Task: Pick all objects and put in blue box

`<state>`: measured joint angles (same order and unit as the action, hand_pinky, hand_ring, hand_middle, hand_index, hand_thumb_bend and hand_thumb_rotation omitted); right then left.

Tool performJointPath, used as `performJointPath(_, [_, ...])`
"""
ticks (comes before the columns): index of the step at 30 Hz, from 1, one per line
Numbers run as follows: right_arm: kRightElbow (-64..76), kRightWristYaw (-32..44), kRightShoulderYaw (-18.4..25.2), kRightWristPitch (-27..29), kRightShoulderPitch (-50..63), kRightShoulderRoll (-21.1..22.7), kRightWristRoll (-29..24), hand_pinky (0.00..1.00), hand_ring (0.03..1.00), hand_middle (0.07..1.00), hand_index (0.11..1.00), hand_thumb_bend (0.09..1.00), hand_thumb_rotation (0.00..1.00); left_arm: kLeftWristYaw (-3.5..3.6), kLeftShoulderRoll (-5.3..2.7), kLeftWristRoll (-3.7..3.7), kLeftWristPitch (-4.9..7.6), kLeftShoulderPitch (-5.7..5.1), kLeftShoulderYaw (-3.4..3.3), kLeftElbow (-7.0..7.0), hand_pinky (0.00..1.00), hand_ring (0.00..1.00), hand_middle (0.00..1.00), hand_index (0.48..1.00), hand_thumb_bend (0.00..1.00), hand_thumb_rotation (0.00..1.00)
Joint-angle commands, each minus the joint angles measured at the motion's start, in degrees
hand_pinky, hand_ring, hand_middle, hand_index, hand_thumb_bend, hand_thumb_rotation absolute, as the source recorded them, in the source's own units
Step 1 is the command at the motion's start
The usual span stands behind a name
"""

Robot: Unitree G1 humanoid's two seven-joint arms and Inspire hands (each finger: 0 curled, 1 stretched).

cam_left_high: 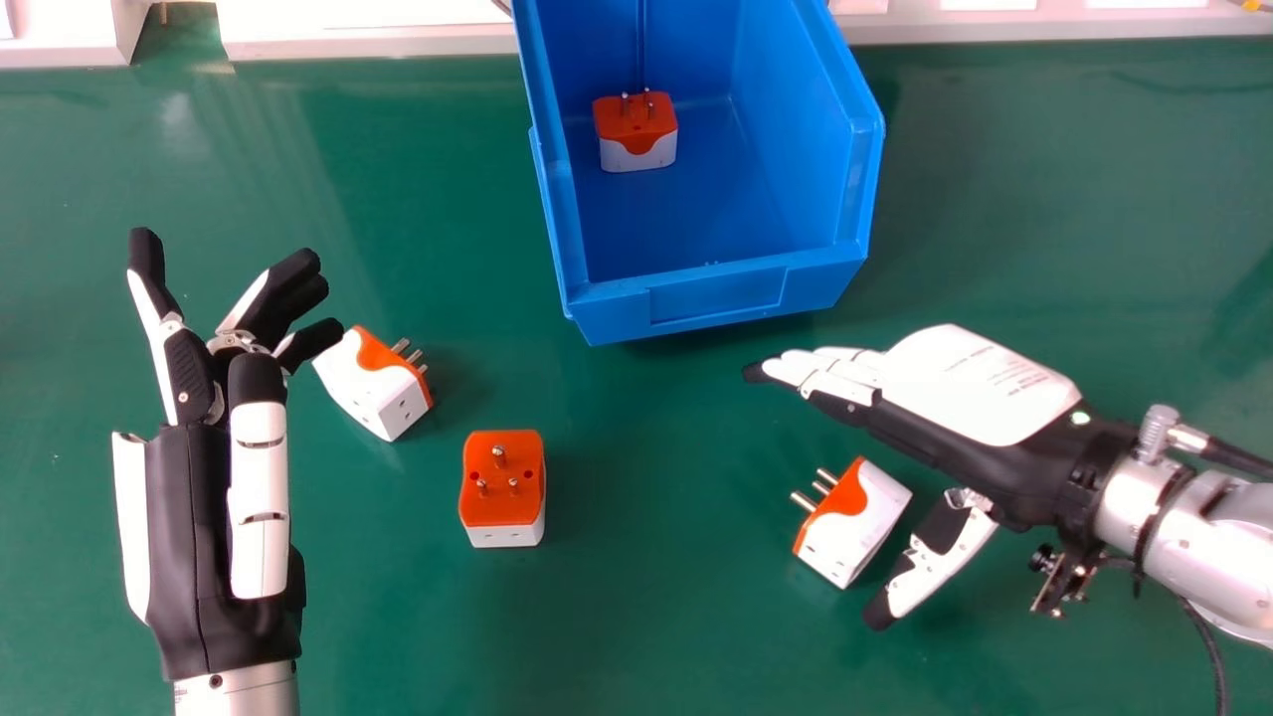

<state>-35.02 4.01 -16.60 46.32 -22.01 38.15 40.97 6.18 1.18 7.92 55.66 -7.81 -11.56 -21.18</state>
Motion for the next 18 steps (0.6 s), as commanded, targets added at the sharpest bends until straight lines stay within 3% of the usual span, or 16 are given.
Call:
performJointPath(1, [-0.11,-2.43,-0.34,0.35,-1.78,0.07,0.39,0.85,0.942,0.973,0.971,1.0,0.3,0.17,0.3,0.28,1.29,0.1,0.06,0.58,0.76,0.82,0.83,0.782,0.48,0.89])
performJointPath(11, [-0.33,-5.89,-3.97,1.49,-1.66,-0.45,2.87,0.79,0.921,0.958,0.954,1.0,0.29,0.03,0.08,0.22,1.68,-0.11,-0.01,0.51,0.76,0.82,0.83,0.782,0.48,0.89])
performJointPath(18, [-2.36,-6.85,-5.98,2.96,-3.02,-0.3,4.19,0.77,0.907,0.955,0.952,1.0,0.28,0.33,0.04,0.82,1.57,-0.47,0.24,1.19,0.76,0.82,0.83,0.783,0.46,0.89])
